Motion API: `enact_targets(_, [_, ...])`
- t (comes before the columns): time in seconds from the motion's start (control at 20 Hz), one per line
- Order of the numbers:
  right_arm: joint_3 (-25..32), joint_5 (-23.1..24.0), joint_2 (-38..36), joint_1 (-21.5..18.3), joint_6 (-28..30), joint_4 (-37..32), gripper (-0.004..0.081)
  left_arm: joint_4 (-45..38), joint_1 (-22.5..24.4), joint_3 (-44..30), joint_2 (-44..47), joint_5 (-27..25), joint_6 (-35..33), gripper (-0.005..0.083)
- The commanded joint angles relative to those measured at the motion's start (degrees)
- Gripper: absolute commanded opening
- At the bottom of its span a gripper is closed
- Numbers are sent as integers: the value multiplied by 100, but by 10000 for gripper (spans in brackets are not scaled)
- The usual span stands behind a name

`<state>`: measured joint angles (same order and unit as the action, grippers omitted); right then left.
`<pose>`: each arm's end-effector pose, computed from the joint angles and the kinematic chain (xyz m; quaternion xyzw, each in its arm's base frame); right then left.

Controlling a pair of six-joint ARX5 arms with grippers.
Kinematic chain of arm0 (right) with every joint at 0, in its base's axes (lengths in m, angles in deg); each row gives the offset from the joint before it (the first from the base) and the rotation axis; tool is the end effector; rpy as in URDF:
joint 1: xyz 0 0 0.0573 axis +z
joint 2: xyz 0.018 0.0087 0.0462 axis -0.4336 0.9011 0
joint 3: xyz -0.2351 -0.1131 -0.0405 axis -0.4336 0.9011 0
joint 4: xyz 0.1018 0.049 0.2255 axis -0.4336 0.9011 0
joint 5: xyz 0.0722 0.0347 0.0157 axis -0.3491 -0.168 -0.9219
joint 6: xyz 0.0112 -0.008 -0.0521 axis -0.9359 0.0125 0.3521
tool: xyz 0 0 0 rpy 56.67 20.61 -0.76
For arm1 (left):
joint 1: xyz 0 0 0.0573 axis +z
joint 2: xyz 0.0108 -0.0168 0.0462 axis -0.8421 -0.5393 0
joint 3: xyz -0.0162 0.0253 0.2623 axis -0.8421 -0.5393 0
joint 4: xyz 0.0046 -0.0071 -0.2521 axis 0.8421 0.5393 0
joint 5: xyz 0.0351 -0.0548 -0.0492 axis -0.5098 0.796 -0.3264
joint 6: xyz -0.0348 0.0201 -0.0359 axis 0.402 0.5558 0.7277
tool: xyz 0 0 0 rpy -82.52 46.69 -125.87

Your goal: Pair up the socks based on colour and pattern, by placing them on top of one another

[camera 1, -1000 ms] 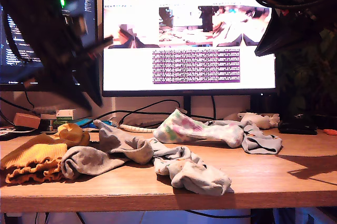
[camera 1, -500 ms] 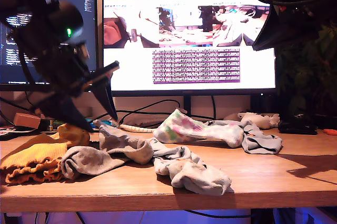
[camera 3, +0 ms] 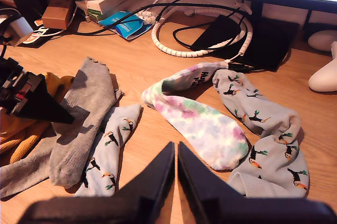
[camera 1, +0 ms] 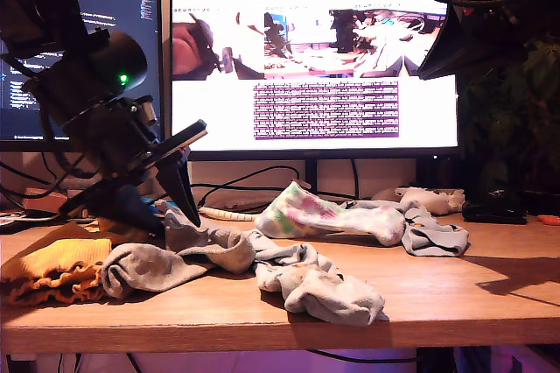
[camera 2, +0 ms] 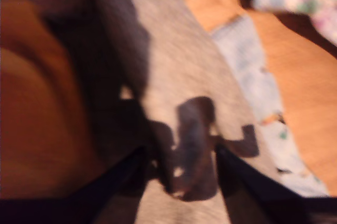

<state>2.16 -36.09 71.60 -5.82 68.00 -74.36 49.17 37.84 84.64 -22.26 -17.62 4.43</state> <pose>0.2203 0.0858 0.2566 -0.0256 0.1887 0.2672 0.9446 0.3445 -0.1336 0.1683 -0.1901 0.5391 -0.1971 0.7964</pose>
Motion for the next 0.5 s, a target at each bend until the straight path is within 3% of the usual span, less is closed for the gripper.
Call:
enact_targets(0.0, [87,-13,26,-7,4,-57,-11,-15,-52,-26,-144,26,17,64])
enact_targets(0.05, [87,-13,26,-7,4,-57,-11,-9,-52,-26,-144,131,13,-11])
enact_targets(0.2, [87,-13,26,-7,4,-57,-11,175,-44,-11,-114,802,17,-21])
enact_targets(0.45, [87,-15,26,-7,2,-59,-11,796,-28,138,-13,1097,-146,-21])
